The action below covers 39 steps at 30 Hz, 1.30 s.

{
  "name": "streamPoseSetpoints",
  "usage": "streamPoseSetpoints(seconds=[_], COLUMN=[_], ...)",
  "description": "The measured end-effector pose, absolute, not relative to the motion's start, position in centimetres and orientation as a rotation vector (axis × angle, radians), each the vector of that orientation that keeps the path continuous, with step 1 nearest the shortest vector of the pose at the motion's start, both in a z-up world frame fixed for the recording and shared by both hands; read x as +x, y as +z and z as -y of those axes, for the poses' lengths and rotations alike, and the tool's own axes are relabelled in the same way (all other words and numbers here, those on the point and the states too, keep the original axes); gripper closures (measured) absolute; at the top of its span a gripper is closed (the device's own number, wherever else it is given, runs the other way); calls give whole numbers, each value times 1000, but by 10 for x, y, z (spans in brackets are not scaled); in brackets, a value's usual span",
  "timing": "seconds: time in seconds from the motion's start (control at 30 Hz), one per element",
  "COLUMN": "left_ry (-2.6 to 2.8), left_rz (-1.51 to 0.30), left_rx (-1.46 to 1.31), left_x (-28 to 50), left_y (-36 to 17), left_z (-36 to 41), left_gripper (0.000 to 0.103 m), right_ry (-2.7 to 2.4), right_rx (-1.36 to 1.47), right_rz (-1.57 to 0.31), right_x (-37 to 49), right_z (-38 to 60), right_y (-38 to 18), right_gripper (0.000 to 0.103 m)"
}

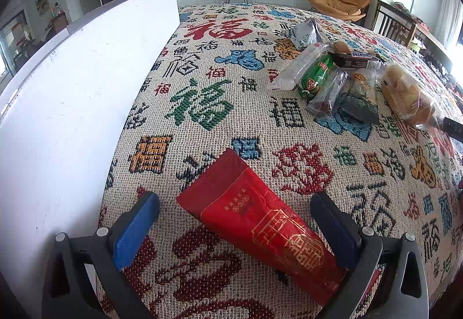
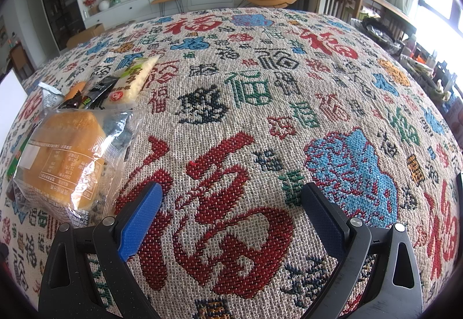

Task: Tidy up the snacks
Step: 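Lift the red packet with the left gripper and hold it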

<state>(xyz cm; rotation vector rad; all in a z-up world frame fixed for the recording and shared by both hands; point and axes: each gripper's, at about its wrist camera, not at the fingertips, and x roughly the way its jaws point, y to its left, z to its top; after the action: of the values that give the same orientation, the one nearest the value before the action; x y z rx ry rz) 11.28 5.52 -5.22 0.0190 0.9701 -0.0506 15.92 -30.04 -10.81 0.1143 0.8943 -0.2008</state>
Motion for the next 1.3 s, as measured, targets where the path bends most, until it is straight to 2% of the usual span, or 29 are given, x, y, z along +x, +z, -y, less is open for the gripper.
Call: streamPoseSetpoints(seconds=[1.3], left_ry=[-50], left_rz=[-968], left_rx=[21], left_x=[112], left_y=[-53], left_z=[-54], left_gripper=[0], right_ry=[-152], right_rx=[123], right_rz=[-907], right_x=[157], right_z=[307], right_y=[-106], right_gripper=[6])
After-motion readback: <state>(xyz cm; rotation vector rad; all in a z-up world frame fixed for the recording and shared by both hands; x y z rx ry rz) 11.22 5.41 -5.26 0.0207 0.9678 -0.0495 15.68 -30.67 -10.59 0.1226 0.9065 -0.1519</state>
